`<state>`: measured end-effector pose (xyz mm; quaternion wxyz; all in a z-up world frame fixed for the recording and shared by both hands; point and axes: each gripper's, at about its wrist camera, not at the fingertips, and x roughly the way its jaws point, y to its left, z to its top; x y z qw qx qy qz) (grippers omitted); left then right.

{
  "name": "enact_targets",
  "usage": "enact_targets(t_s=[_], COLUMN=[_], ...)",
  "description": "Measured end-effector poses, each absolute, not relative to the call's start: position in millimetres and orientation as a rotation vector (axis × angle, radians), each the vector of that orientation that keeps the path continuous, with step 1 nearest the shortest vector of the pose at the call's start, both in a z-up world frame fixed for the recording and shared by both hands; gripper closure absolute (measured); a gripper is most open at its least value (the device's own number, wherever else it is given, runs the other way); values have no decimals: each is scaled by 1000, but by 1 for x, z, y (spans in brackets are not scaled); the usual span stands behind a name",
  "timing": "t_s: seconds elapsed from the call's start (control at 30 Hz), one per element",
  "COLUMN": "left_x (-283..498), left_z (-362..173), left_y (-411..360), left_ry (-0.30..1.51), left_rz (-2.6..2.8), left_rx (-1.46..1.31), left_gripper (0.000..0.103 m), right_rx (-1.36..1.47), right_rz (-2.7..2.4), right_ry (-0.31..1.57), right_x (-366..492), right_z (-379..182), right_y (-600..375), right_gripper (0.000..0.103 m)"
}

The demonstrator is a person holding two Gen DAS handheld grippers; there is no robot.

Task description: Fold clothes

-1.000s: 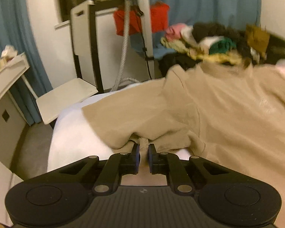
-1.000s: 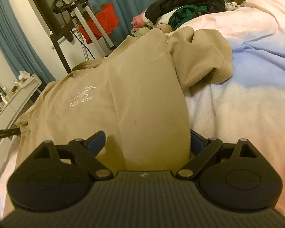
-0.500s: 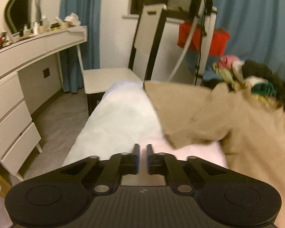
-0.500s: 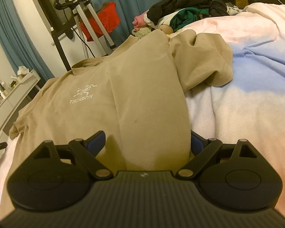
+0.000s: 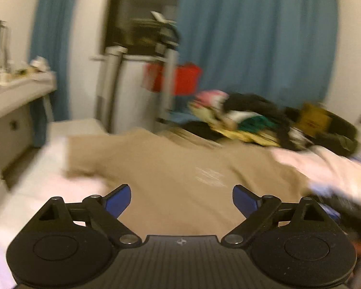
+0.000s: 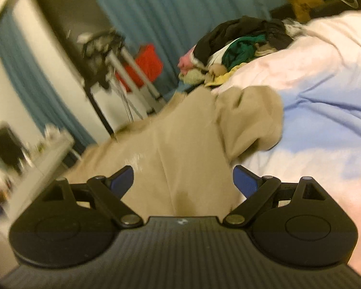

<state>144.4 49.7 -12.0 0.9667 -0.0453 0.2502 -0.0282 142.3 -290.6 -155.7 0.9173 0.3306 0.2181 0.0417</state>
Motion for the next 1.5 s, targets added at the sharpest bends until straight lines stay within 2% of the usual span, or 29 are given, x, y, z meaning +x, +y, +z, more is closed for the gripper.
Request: enact_targets(t_s=[0.27, 0.5, 0.63, 0.73, 0.83, 0.87, 0.9, 0.97, 1.1, 1.17, 1.3, 1.37, 1.43, 1.5], left_x=[140, 136, 144, 147, 146, 145, 146, 146, 146, 147, 151, 152, 154, 155], left_z=[-71, -122, -123, -123, -125, -126, -127, -128, -128, -128, -130, -132, -132, -131], left_y=[24, 2, -1, -1, -8, -9, -11, -15, -13, -11, -7, -8, -9, -10], left_ry=[586, 657, 610, 569, 565, 562, 564, 566, 564, 568, 583, 588, 588, 588], left_rz=[-80, -101, -126, -162, -207, -216, -224, -238, -252, -246, -234, -230, -226, -225], left_rx=[-119, -144, -131, -109, -107, -103, -96, -91, -126, -140, -146, -150, -150, -147], left_gripper=[10, 15, 15, 15, 15, 15, 15, 15, 15, 15, 15, 15, 15, 15], right_rx=[1032, 1106, 1142, 1129, 1069, 1050, 1047, 1019, 879, 790, 652, 619, 585, 545], right_rz=[146, 76, 35, 17, 10, 7, -1, -10, -7, -20, -85, -108, -129, -148], right_ry=[537, 426, 358, 331, 348, 353, 358, 358, 307, 289, 367, 392, 411, 424], right_x=[186, 230, 255, 274, 288, 292, 295, 300, 309, 315, 341, 344, 341, 331], right_z=[-213, -222, -227, -226, -217, -215, -214, -209, -189, -177, -182, -186, -187, -183], right_y=[-340, -346, -349, -351, -362, -366, -372, -382, -397, -403, -411, -409, -407, -403], right_gripper=[10, 11, 13, 25, 43, 52, 66, 88, 90, 90, 90, 85, 64, 15])
